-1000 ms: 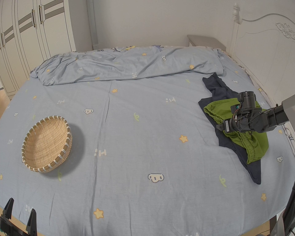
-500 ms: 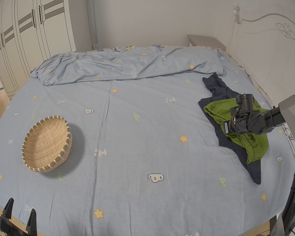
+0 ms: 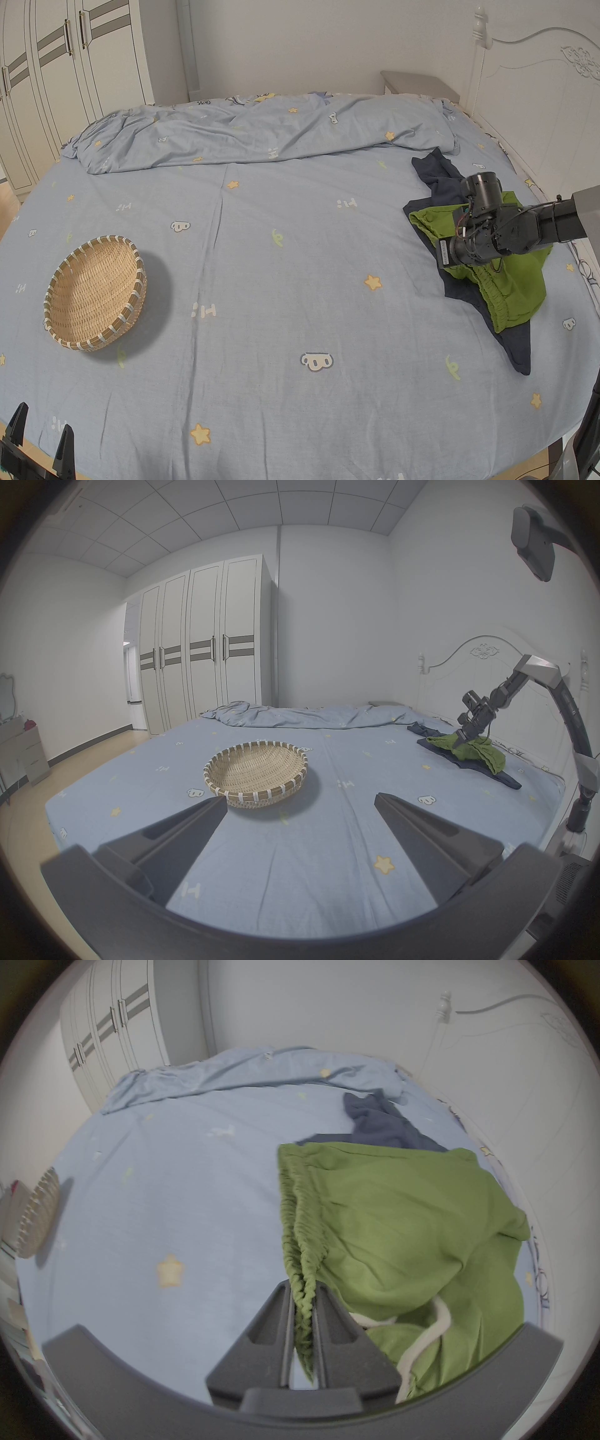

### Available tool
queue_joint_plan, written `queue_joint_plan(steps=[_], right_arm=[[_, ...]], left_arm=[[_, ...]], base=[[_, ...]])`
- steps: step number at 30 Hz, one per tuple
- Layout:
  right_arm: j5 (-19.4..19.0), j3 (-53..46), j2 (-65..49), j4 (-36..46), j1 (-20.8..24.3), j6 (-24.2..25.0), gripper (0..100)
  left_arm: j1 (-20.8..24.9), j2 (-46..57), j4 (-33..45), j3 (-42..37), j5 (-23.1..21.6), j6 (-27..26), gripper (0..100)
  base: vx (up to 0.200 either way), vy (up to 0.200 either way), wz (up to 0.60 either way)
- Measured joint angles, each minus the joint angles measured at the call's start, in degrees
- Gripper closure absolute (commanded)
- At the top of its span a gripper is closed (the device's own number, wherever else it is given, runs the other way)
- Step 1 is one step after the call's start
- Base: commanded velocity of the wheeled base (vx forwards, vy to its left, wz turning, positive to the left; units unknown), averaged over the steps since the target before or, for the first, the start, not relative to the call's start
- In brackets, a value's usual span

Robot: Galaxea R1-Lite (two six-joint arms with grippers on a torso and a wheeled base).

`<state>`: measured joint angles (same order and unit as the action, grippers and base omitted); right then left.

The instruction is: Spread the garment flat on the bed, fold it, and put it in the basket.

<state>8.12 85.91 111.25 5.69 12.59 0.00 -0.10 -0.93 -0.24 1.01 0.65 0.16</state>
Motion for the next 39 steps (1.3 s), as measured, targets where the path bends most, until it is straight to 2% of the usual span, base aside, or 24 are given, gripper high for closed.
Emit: queue_joint_plan(steps=[6, 14, 17, 21, 28, 29, 39], right_arm=[[-0.7, 4.1, -2.9, 5.4, 11.2, 7.2, 100], [-1.0, 9.6, -6.3, 7.1, 28.3, 15.6, 100], [-0.7, 12.2, -7.1, 7.5, 33.0, 18.2, 100], [-0.7, 13.9, -7.4, 7.3, 35.9, 20.6, 100], [-0.6, 14.3, -5.0, 6.0, 35.5, 22.3, 100], [-0.6, 14.2, -4.6, 6.0, 35.4, 22.3, 0], [-0.6, 11.4, -1.1, 5.7, 35.6, 21.3, 0]], left_arm=[[0.0, 0.0, 0.0, 0.0, 0.0, 0.0, 0], [0.0, 0.0, 0.0, 0.0, 0.0, 0.0, 0], [0.0, 0.0, 0.0, 0.0, 0.0, 0.0, 0], [0.0, 0.0, 0.0, 0.0, 0.0, 0.0, 0], [0.0, 0.0, 0.0, 0.0, 0.0, 0.0, 0], [0.0, 0.0, 0.0, 0.0, 0.0, 0.0, 0], [0.0, 0.0, 0.0, 0.0, 0.0, 0.0, 0]], base=[[0.0, 0.0, 0.0], [0.0, 0.0, 0.0], [0.0, 0.0, 0.0], [0.0, 0.0, 0.0], [0.0, 0.0, 0.0], [0.0, 0.0, 0.0], [0.0, 0.0, 0.0]])
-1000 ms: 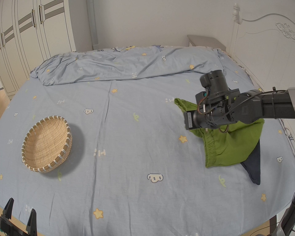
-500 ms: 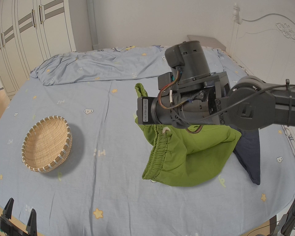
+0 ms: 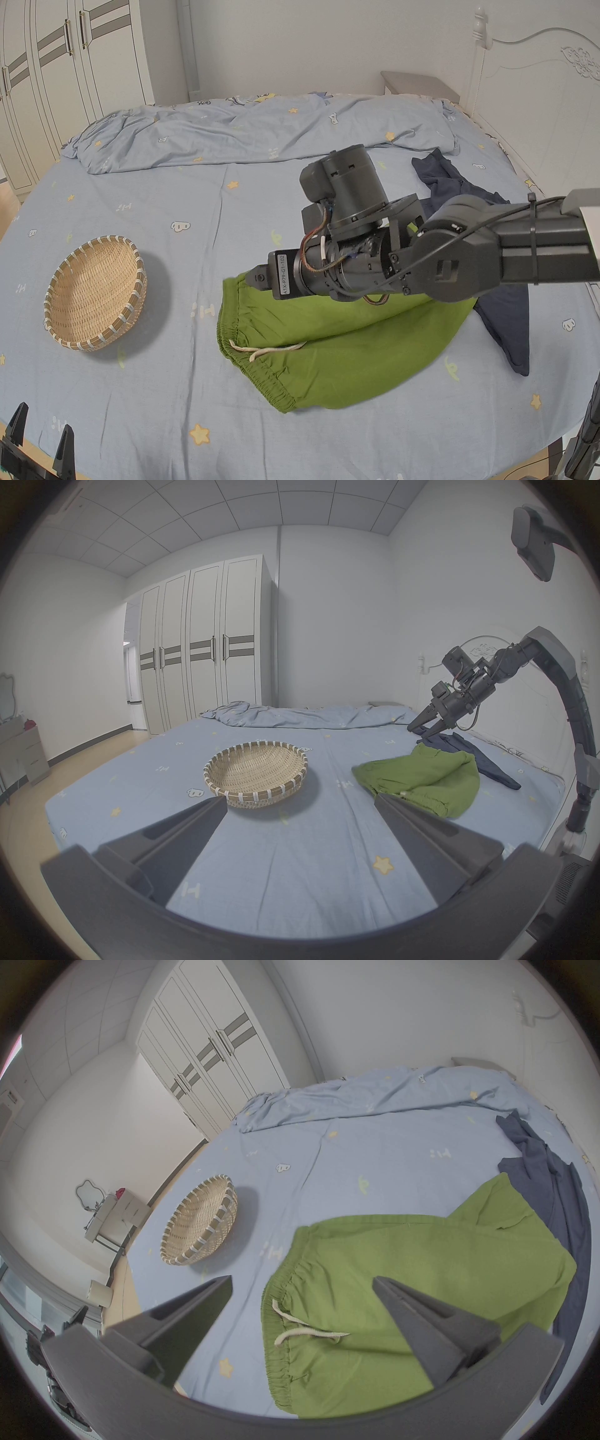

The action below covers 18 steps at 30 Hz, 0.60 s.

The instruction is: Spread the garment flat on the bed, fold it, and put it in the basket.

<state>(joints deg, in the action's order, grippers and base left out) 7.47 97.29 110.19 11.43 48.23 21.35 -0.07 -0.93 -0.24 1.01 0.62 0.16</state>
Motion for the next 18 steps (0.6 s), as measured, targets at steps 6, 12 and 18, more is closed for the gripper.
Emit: queue_joint_plan(steps=[6, 12, 18], right_arm=[[0.1, -0.7, 1.6, 0.0, -0.4, 0.0, 0], [0.1, -4.0, -0.1, -0.1, -3.0, 0.2, 0], [-0.2, -13.6, -6.4, -3.0, -8.1, 0.2, 0]], left_arm=[[0.0, 0.0, 0.0, 0.0, 0.0, 0.0, 0], [0.0, 0.0, 0.0, 0.0, 0.0, 0.0, 0], [0.0, 0.0, 0.0, 0.0, -0.1, -0.1, 0]], base=[[0.0, 0.0, 0.0], [0.0, 0.0, 0.0], [0.0, 0.0, 0.0]])
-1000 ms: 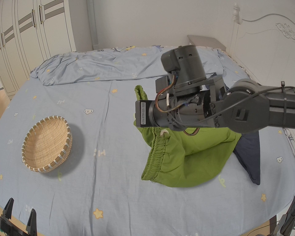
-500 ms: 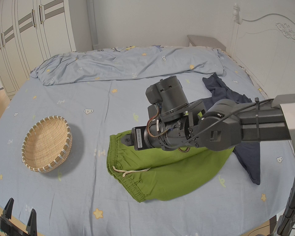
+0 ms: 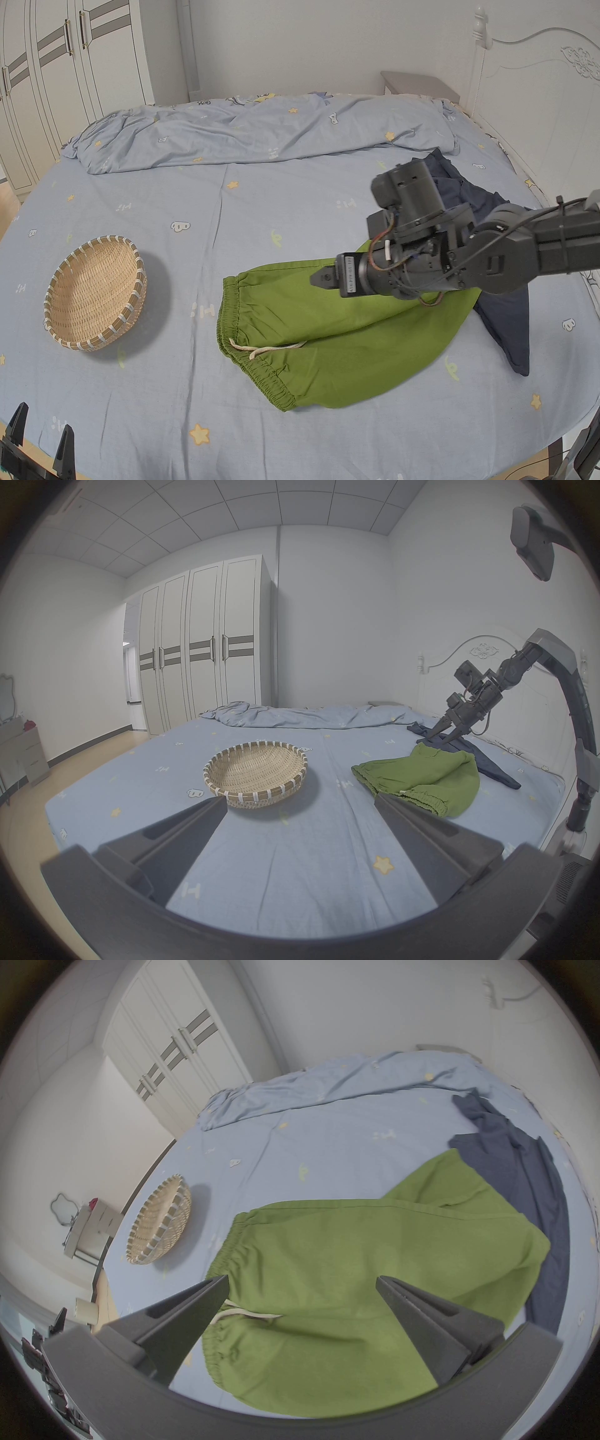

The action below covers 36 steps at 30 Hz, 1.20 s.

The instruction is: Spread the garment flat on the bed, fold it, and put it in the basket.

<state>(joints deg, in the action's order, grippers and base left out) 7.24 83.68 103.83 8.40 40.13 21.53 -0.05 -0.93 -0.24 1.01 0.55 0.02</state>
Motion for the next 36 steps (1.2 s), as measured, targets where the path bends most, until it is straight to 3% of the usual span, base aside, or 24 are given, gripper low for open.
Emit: queue_joint_plan(steps=[14, 19, 26, 36], right_arm=[[-4.2, -26.5, -13.0, -20.0, -10.9, -0.3, 0], [-4.6, -29.0, -14.7, -20.9, -11.8, -0.5, 0], [-4.9, -31.2, -16.6, -21.8, -13.1, -1.0, 0], [-5.3, -34.3, -19.1, -22.5, -15.7, -1.8, 0]], left_arm=[[0.1, -0.1, -0.9, 0.4, -0.2, 0.2, 0], [1.1, -2.9, 0.8, 8.2, -0.7, 2.8, 0], [3.0, -14.8, 8.4, 23.4, -7.5, 3.3, 0], [9.2, -41.3, 5.3, 30.4, -19.3, 10.1, 0]], base=[[0.0, 0.0, 0.0], [0.0, 0.0, 0.0], [0.0, 0.0, 0.0], [0.0, 0.0, 0.0]])
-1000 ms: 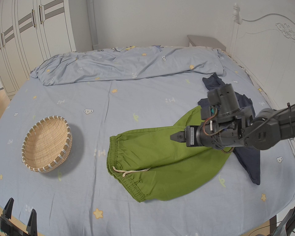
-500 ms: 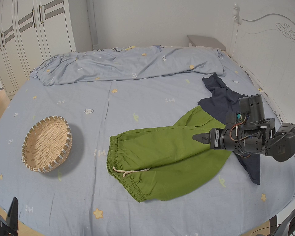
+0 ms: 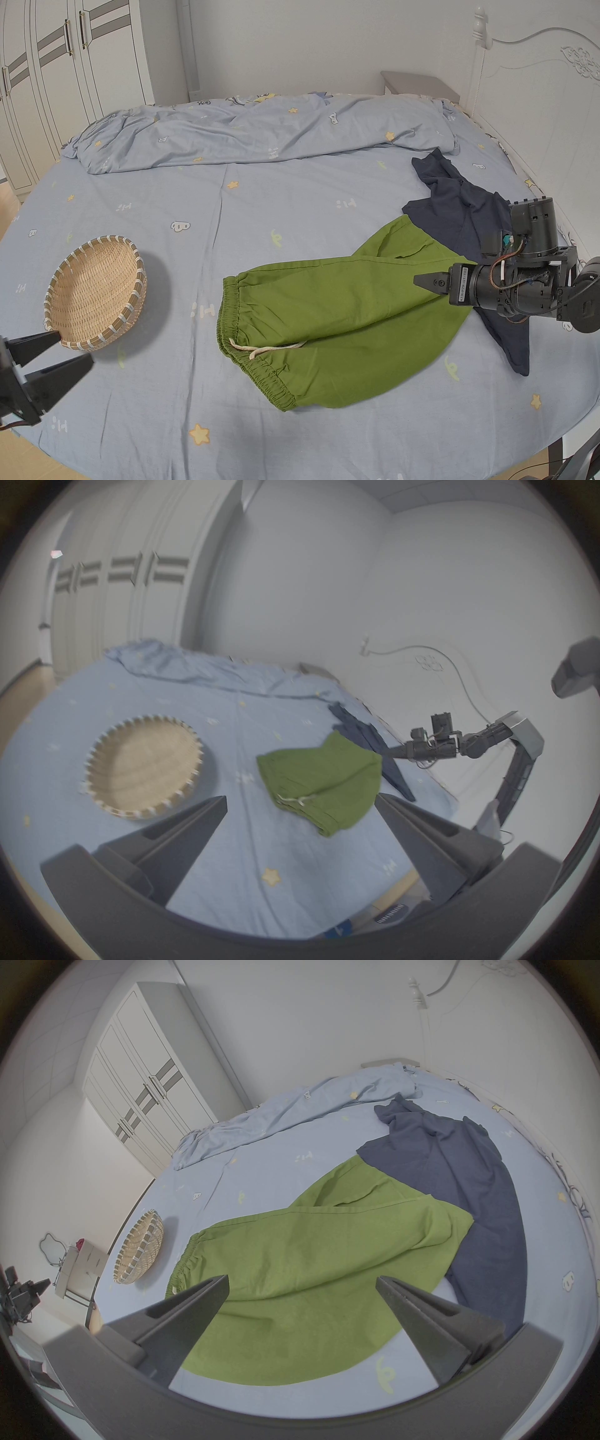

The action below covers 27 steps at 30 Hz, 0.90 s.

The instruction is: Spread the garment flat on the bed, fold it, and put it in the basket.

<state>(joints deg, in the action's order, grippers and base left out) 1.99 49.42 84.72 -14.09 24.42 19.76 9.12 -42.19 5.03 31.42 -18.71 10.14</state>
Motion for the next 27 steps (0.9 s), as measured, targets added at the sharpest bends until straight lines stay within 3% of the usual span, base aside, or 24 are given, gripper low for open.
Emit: queue_joint_plan(steps=[6, 12, 17, 21, 27], right_arm=[[-0.7, -1.5, -1.5, -0.2, -1.9, -0.5, 0], [-1.5, -2.8, -2.6, -0.3, -3.5, -0.9, 0], [-2.0, -3.6, -3.3, -0.4, -4.5, -1.1, 0], [-2.4, -4.1, -3.8, -0.5, -5.6, -1.3, 0], [-2.8, -4.5, -4.2, -0.7, -7.1, -1.4, 0]], left_arm=[[6.7, -17.0, -11.1, -2.0, -5.6, 0.8, 0], [13.5, -33.8, -24.8, -6.8, -7.7, -4.5, 0], [18.7, -47.9, -36.7, -9.6, -6.6, -9.2, 0], [24.6, -58.3, -46.1, -11.2, -3.0, -12.2, 0], [29.0, -65.8, -48.6, -12.0, -0.3, -13.6, 0]], base=[[0.0, 0.0, 0.0], [0.0, 0.0, 0.0], [0.0, 0.0, 0.0], [0.0, 0.0, 0.0], [0.0, 0.0, 0.0]])
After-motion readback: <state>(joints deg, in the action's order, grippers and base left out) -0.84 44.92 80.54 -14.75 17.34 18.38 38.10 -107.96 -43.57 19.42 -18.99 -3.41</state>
